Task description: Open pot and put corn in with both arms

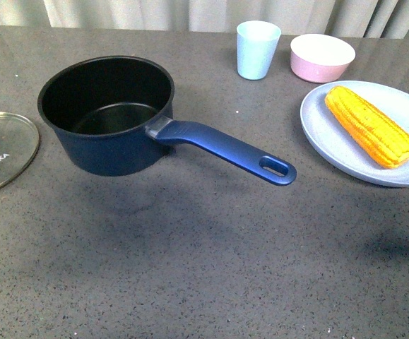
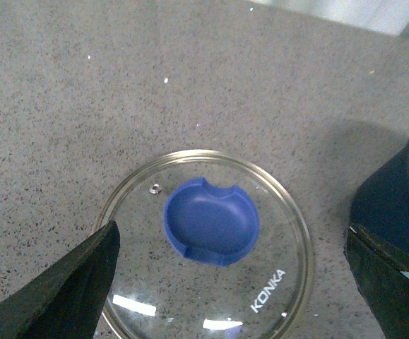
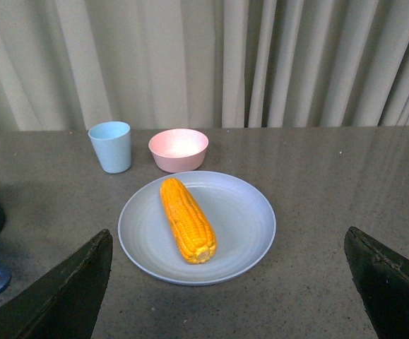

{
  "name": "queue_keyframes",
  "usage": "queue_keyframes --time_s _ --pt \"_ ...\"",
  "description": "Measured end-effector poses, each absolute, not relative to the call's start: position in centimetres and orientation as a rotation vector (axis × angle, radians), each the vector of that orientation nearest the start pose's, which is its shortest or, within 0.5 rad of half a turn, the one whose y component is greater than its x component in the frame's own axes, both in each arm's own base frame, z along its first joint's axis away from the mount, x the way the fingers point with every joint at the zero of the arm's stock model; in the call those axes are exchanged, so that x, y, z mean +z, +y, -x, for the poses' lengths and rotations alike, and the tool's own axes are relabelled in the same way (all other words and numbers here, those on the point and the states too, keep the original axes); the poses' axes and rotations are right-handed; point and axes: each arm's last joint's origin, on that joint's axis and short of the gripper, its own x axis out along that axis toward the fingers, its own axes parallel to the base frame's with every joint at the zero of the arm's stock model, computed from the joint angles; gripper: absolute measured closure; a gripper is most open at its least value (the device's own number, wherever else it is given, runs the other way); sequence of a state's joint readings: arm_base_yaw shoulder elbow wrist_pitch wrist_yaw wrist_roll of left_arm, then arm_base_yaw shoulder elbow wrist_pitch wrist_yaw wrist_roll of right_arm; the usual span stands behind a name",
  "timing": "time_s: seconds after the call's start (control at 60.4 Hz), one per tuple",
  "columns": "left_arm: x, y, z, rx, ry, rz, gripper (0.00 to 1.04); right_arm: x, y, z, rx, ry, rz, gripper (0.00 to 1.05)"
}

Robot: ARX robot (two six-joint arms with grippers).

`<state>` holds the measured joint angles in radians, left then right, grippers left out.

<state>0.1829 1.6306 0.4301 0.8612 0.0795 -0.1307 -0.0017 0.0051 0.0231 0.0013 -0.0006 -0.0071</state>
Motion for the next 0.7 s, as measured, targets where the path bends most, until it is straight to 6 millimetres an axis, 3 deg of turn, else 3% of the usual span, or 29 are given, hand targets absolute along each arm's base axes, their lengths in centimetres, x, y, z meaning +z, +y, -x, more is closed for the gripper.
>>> queue_keyframes --time_s 0.149,0.281,0.381,0.497,0.695 --pt "12.2 4.0 -25.4 0.026 0.179 0.094 0.31 17.1 0.0 -9.7 -0.002 -0.019 0.007 0.09" --pt "13.9 2.8 -22.7 0.004 0.015 0.027 0.56 17.1 0.0 -9.7 -0.001 -0.02 0.007 0.09" --pt "14.4 2.0 -20.7 0.006 0.015 0.019 0.8 17.1 0.0 -9.7 -0.002 -0.02 0.007 0.09" --pt "14.6 1.5 -19.3 0.001 0.02 0.016 1.0 17.1 0.0 -9.7 -0.002 -0.02 0.007 0.09" --pt "15.2 0.5 -17.5 0.02 0.027 0.012 1.03 17.1 0.0 -9.7 -0.002 -0.02 0.007 0.09"
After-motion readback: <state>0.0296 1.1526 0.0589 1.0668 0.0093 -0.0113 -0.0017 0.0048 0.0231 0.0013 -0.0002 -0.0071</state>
